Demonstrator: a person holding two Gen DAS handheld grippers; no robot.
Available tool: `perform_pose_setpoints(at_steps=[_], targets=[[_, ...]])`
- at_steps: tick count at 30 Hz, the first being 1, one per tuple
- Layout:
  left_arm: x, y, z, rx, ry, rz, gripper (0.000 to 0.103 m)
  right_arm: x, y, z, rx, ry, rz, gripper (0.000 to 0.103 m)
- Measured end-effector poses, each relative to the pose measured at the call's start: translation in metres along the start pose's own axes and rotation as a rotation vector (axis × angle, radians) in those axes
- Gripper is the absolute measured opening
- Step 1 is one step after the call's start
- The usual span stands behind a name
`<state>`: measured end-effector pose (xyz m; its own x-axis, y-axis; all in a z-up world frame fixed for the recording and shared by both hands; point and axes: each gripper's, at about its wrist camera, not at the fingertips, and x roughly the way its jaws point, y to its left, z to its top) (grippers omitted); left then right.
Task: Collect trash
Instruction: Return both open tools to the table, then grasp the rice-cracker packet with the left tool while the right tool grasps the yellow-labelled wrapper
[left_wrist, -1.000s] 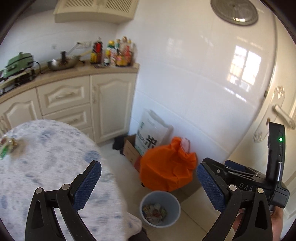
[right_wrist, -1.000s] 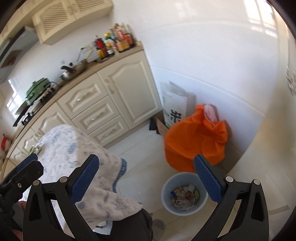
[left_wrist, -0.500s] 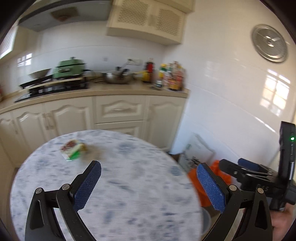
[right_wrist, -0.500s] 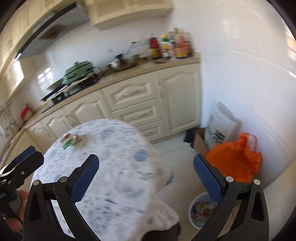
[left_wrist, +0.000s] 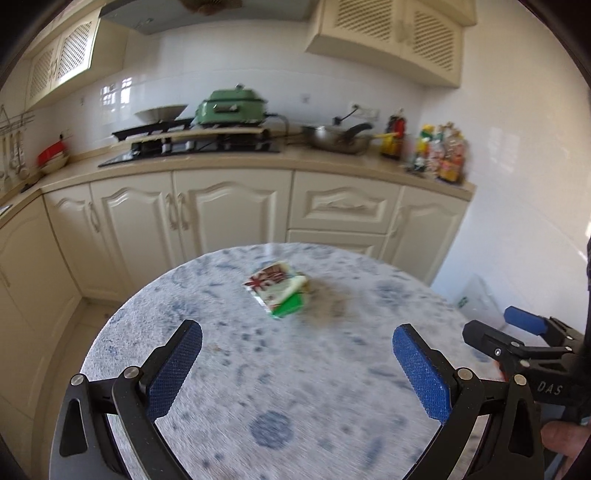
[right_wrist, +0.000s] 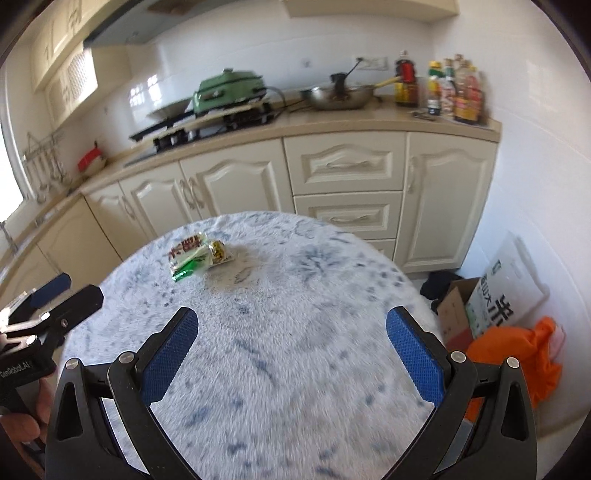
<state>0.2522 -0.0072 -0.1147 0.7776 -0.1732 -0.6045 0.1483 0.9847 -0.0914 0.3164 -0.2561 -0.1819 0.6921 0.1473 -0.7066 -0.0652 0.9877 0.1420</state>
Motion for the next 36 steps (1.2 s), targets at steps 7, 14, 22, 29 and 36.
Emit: perform_pose_setpoints(at_steps=[7,14,22,29,36], targets=[[0.100,0.010,0.033,-0.001,0.091,0.080,0.102,0.066,0.005,0.018,-0.052,0.069,0.040,0.103],[0.203,0.017,0.053,0.002,0.184,0.151,0.102,0.120,0.015,0.036,-0.142,0.123,0.045,0.103],[0.258,0.022,0.065,-0.055,0.212,0.041,0.077,0.148,0.023,0.045,-0.177,0.157,0.061,0.103],[0.263,0.045,0.071,-0.067,0.200,-0.026,0.053,0.161,0.038,0.049,-0.192,0.171,0.094,0.103],[0.251,0.075,0.064,-0.090,0.184,0.010,0.052,0.183,0.072,0.051,-0.247,0.172,0.129,0.103]])
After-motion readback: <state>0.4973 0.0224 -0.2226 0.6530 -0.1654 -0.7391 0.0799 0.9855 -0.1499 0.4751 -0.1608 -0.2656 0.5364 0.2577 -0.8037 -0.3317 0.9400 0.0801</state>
